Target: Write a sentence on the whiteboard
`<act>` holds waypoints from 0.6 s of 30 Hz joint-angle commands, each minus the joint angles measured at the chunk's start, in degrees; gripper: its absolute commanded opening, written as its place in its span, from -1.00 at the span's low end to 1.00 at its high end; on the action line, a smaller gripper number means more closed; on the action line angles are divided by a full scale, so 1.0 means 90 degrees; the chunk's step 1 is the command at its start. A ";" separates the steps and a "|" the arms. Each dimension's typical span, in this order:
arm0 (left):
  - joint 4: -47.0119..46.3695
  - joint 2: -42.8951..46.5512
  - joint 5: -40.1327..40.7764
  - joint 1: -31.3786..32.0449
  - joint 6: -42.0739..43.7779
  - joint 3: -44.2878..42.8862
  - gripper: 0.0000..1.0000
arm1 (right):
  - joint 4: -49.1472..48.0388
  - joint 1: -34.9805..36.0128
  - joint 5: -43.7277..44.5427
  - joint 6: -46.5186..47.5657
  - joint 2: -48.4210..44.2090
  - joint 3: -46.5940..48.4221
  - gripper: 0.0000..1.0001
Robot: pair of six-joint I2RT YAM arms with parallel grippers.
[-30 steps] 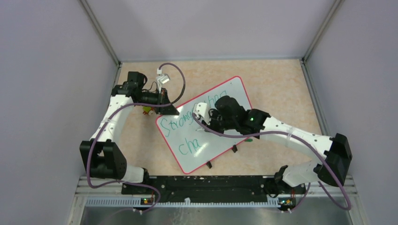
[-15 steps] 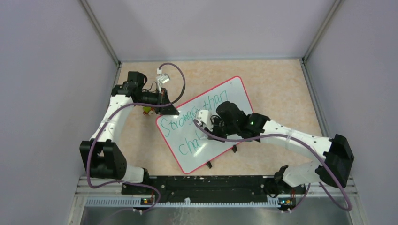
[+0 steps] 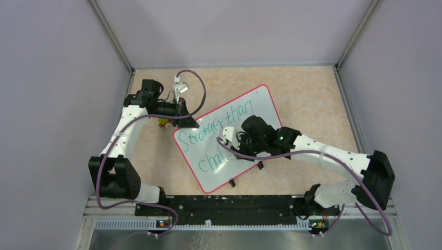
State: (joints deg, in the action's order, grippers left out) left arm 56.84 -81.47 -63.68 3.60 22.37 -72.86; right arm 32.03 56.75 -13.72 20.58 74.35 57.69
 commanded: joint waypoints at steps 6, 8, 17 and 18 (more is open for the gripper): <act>-0.0239 0.0175 0.0061 0.0079 0.0395 -0.0233 -1.00 | -0.0102 -0.0180 0.0285 0.0136 -0.0243 0.1159 -1.00; -0.0236 0.0184 0.0065 0.0079 0.0390 -0.0231 -1.00 | -0.0205 -0.0196 0.0395 0.0140 -0.0158 0.1197 -1.00; -0.0251 0.0196 0.0077 0.0079 0.0404 -0.0190 -1.00 | -0.0395 -0.0241 0.0543 0.0175 0.0092 0.1153 -1.00; -0.0242 0.0200 0.0074 0.0079 0.0404 -0.0192 -1.00 | -0.0408 -0.0240 0.0547 0.0183 0.0098 0.1100 -1.00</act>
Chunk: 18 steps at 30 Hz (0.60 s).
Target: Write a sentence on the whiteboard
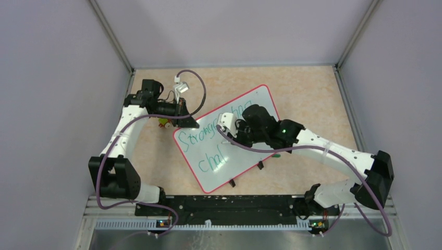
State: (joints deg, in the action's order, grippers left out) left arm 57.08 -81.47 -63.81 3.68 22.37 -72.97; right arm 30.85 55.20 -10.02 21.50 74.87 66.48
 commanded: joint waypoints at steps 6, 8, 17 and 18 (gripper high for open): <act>-0.0285 0.0157 0.0090 0.0069 0.0392 -0.0210 -1.00 | -0.0142 -0.0069 -0.0002 0.0052 0.0032 -0.0091 -1.00; -0.0286 0.0148 0.0079 0.0069 0.0396 -0.0205 -1.00 | -0.0102 -0.0061 -0.0050 0.0060 -0.0015 -0.0182 -1.00; -0.0301 0.0197 0.0109 0.0069 0.0389 -0.0157 -1.00 | 0.0136 -0.0028 -0.0441 0.0137 -0.0133 -0.0578 -1.00; -0.0307 0.0195 0.0109 0.0069 0.0392 -0.0146 -1.00 | 0.0156 -0.0016 -0.0464 0.0155 -0.0150 -0.0638 -1.00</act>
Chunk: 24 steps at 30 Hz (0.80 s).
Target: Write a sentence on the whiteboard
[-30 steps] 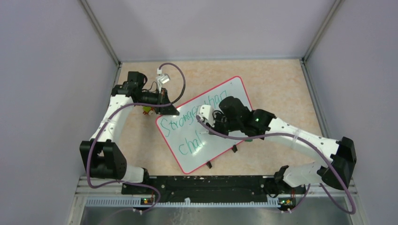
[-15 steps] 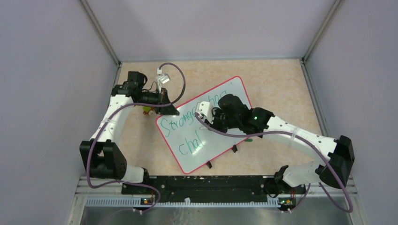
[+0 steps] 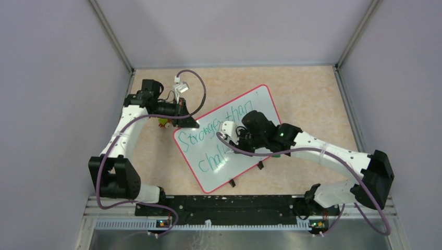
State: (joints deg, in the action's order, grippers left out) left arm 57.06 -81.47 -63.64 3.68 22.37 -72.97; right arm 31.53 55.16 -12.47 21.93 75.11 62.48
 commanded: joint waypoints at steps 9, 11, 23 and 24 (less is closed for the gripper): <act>-0.0323 0.0190 0.0082 0.0069 0.0371 -0.0139 -1.00 | 0.0212 0.0014 -0.0147 0.0200 -0.0341 -0.0449 -1.00; -0.0321 0.0176 0.0083 0.0069 0.0365 -0.0143 -1.00 | 0.0246 0.0019 -0.0119 0.0200 -0.0396 -0.0363 -1.00; -0.0314 0.0215 0.0126 0.0089 0.0390 -0.0142 -1.00 | 0.0248 -0.0116 -0.0103 -0.0063 -0.0582 0.0305 -1.00; -0.0320 0.0232 0.0141 0.0096 0.0395 -0.0127 -1.00 | 0.0221 -0.0245 -0.0239 -0.0132 -0.0589 0.0283 -1.00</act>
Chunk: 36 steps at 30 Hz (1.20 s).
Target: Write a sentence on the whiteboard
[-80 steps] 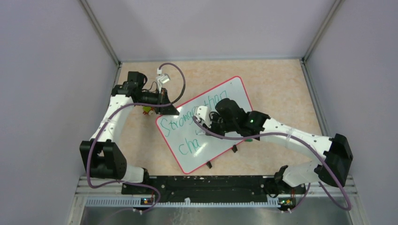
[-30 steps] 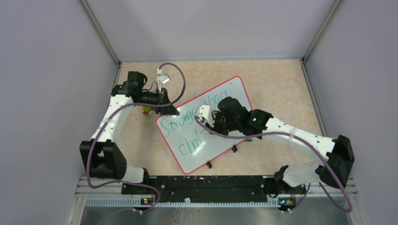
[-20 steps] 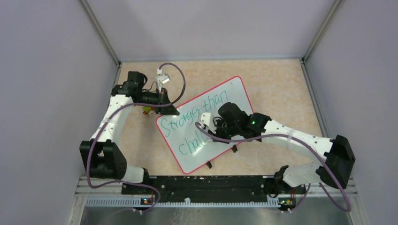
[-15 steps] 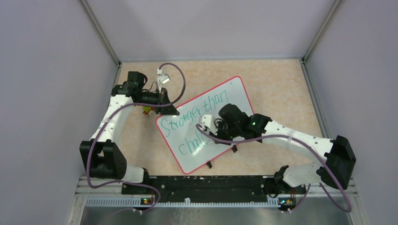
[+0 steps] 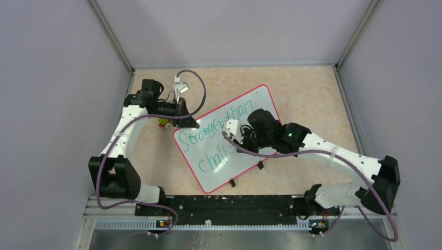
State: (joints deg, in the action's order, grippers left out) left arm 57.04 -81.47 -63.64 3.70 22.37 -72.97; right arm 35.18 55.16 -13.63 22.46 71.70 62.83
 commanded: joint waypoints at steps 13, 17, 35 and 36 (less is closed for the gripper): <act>-0.0317 0.0229 0.0147 0.0125 0.0415 -0.0115 -1.00 | -0.0607 -0.1173 -0.1244 -0.0681 -0.0392 -0.0321 -1.00; -0.0316 0.0221 0.0140 0.0135 0.0415 -0.0116 -1.00 | -0.0747 -0.1177 -0.1267 -0.0669 -0.0423 -0.0470 -1.00; -0.0313 0.0205 0.0176 0.0145 0.0415 -0.0105 -1.00 | -0.0819 -0.0738 -0.0987 -0.0568 -0.0135 -0.0528 -1.00; -0.0317 0.0211 0.0188 0.0152 0.0415 -0.0105 -1.00 | -0.0786 -0.0689 -0.0966 -0.0555 -0.0132 -0.0533 -1.00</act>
State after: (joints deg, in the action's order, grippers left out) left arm 57.04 -81.21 -63.57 3.95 22.37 -72.97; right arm 29.61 47.53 -22.68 16.88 70.37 58.04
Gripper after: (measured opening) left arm 0.107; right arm 0.103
